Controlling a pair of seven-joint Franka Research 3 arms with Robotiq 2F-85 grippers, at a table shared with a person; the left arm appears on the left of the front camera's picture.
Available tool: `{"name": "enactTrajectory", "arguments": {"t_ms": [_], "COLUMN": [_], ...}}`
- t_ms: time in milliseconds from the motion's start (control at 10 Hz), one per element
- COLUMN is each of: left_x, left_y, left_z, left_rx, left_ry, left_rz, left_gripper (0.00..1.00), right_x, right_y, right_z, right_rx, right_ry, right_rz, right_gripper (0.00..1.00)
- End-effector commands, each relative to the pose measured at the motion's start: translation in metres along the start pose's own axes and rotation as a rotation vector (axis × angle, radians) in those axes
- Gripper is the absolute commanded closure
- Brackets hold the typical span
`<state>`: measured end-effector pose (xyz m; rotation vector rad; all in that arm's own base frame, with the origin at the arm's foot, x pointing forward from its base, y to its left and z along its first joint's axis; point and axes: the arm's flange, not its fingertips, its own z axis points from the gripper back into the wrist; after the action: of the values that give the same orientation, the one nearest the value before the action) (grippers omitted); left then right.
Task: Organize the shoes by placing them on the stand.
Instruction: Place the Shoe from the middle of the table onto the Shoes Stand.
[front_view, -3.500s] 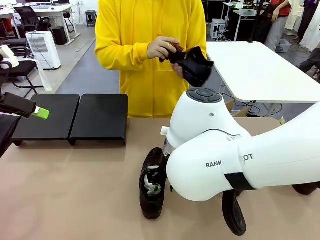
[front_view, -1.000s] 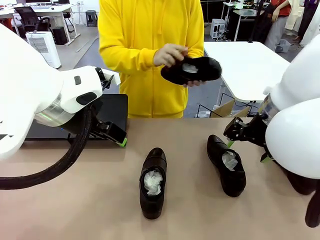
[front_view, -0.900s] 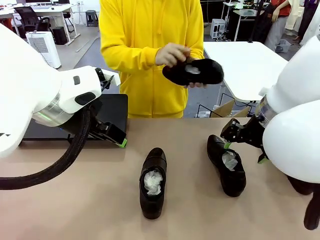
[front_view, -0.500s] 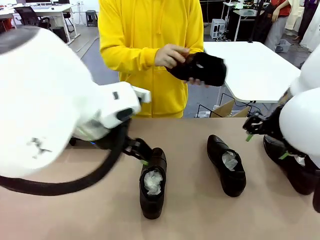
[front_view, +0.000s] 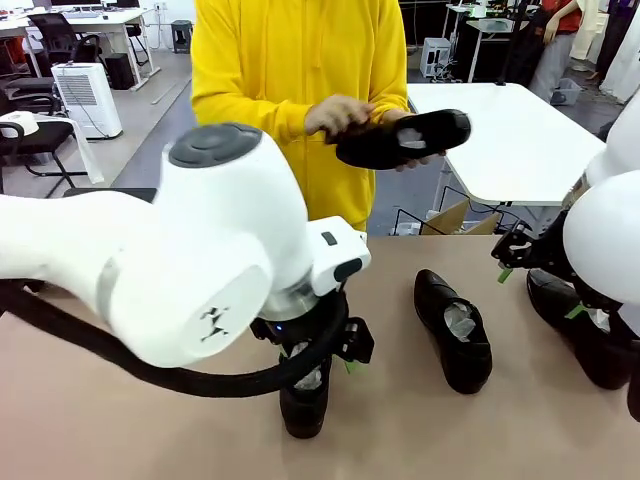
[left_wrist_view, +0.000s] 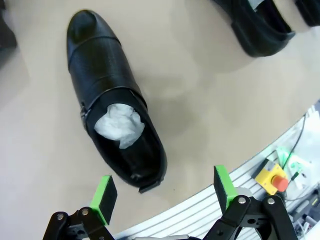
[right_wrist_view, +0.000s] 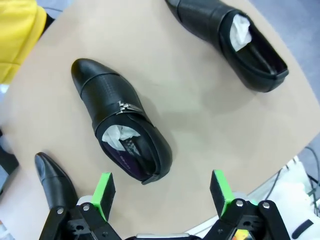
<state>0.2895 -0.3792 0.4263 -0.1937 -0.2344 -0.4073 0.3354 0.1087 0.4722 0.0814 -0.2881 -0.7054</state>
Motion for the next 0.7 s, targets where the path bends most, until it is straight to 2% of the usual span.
{"name": "enactTrajectory", "arguments": {"t_ms": [0,400,600], "left_x": [0.017,0.021,0.027], "left_y": [-0.012,-0.029,-0.031], "left_z": [-0.023,-0.064,-0.079], "left_rx": [0.035,0.055,0.096], "left_ry": [0.045,0.103,0.082], "left_rz": [0.035,0.063,0.080], "left_gripper": [0.00,0.00,0.00], "right_x": [-0.001,-0.001,-0.001], "right_y": [0.001,0.001,0.001], "right_z": [0.000,0.000,0.000], "right_rx": [0.013,0.013,0.013], "right_ry": [-0.005,-0.005,-0.005], "right_rz": [-0.001,-0.001,-0.001], "right_gripper": [0.00,0.00,0.00]}}
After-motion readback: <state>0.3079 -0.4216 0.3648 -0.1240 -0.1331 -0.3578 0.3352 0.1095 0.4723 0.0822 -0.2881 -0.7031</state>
